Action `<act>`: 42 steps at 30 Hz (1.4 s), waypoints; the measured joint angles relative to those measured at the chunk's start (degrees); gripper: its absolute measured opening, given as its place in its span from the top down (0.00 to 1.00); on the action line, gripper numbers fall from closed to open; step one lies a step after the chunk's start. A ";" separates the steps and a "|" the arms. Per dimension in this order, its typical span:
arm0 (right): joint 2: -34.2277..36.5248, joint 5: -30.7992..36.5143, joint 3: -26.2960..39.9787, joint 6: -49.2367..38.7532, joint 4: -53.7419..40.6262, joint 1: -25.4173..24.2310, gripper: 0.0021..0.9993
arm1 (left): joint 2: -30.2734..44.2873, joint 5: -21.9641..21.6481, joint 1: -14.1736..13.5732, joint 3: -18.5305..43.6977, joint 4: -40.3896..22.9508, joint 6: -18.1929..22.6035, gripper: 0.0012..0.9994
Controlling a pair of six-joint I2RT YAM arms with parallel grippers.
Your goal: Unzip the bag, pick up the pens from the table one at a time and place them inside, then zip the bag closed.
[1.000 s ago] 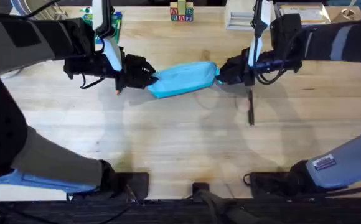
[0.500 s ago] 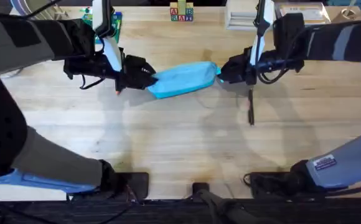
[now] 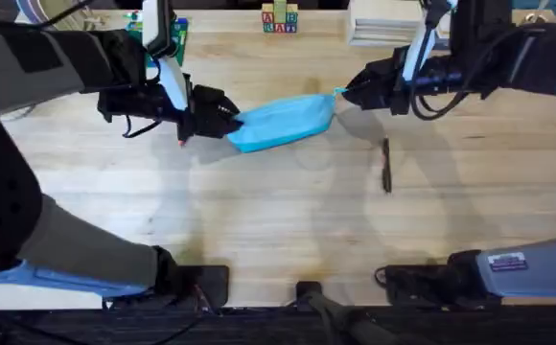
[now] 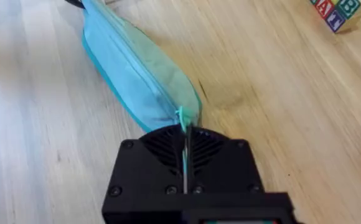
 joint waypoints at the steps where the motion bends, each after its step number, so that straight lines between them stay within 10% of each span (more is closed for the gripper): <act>1: -0.25 0.00 0.00 0.67 0.01 0.02 0.97 | 0.00 0.00 0.00 0.00 0.02 0.00 0.96; 42: -0.90 1.46 0.00 8.35 9.50 21.07 0.97 | 0.00 -0.15 0.00 0.00 -0.40 0.00 0.96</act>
